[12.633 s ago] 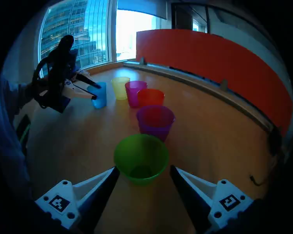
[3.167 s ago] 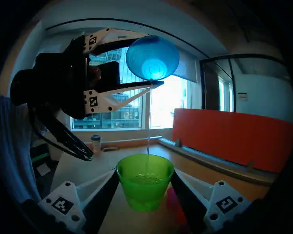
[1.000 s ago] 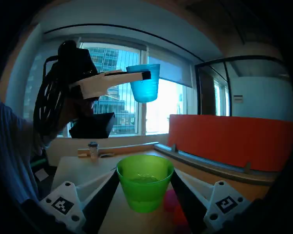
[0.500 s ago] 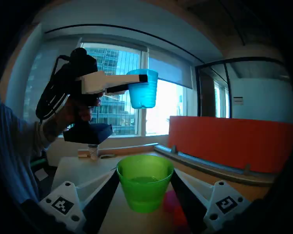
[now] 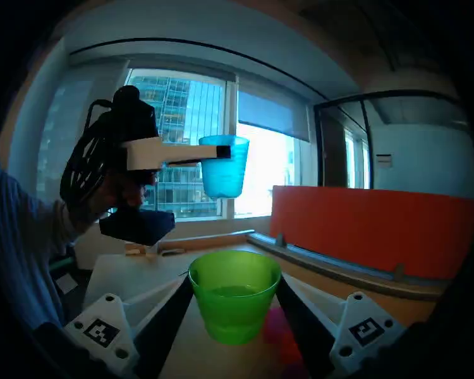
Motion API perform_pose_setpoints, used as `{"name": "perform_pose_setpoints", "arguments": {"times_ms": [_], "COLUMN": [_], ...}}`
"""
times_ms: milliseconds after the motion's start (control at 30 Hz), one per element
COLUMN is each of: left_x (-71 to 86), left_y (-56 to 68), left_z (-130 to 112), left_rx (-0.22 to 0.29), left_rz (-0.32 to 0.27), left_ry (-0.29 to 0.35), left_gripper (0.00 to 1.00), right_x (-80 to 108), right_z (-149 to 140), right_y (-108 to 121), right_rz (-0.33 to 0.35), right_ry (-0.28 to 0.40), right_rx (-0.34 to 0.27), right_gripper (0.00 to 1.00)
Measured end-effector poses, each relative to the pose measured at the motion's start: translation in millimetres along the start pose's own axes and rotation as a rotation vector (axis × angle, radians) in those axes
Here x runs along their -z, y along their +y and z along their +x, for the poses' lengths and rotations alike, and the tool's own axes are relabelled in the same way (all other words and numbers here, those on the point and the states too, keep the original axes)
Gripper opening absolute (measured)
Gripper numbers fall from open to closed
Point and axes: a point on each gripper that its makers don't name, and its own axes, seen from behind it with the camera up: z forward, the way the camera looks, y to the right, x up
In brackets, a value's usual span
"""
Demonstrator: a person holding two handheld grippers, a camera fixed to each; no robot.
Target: Pour water
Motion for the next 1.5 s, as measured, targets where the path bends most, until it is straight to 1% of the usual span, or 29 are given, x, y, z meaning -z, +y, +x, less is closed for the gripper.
{"name": "perform_pose_setpoints", "arguments": {"times_ms": [100, 300, 600, 800, 1033, 1200, 1300, 1500], "left_x": [2.0, 6.7, 15.2, 18.7, 23.6, 27.5, 29.7, 31.9], "left_y": [0.6, -3.1, 2.1, 6.2, 3.5, -2.6, -4.0, 0.2], "left_z": [-13, -43, -92, -125, -158, -183, -199, -231], "left_rx": [-0.005, -0.014, 0.005, 0.000, -0.003, -0.006, -0.011, -0.030], "left_rz": [-0.005, 0.003, -0.008, -0.015, -0.008, 0.011, 0.016, 0.008], "left_ry": [-0.018, -0.047, -0.095, -0.143, -0.193, -0.236, -0.268, -0.342], "left_gripper": [0.87, 0.87, 0.87, 0.87, 0.87, 0.87, 0.87, 0.87], "right_x": [1.6, 4.5, 8.2, 9.2, 14.0, 22.7, 29.2, 41.2], "right_z": [0, -3, -9, -16, -31, -47, -56, -76], "right_y": [2, 6, 14, 13, 16, 21, 24, 29], "right_rz": [-0.003, -0.007, -0.020, -0.013, -0.016, -0.025, -0.032, -0.042], "right_ry": [-0.006, -0.024, -0.051, -0.069, -0.111, -0.147, -0.172, -0.227], "right_rx": [-0.007, -0.010, -0.010, -0.019, -0.010, -0.010, -0.011, -0.008], "right_gripper": [0.90, 0.90, 0.90, 0.91, 0.91, 0.91, 0.91, 0.91]}}
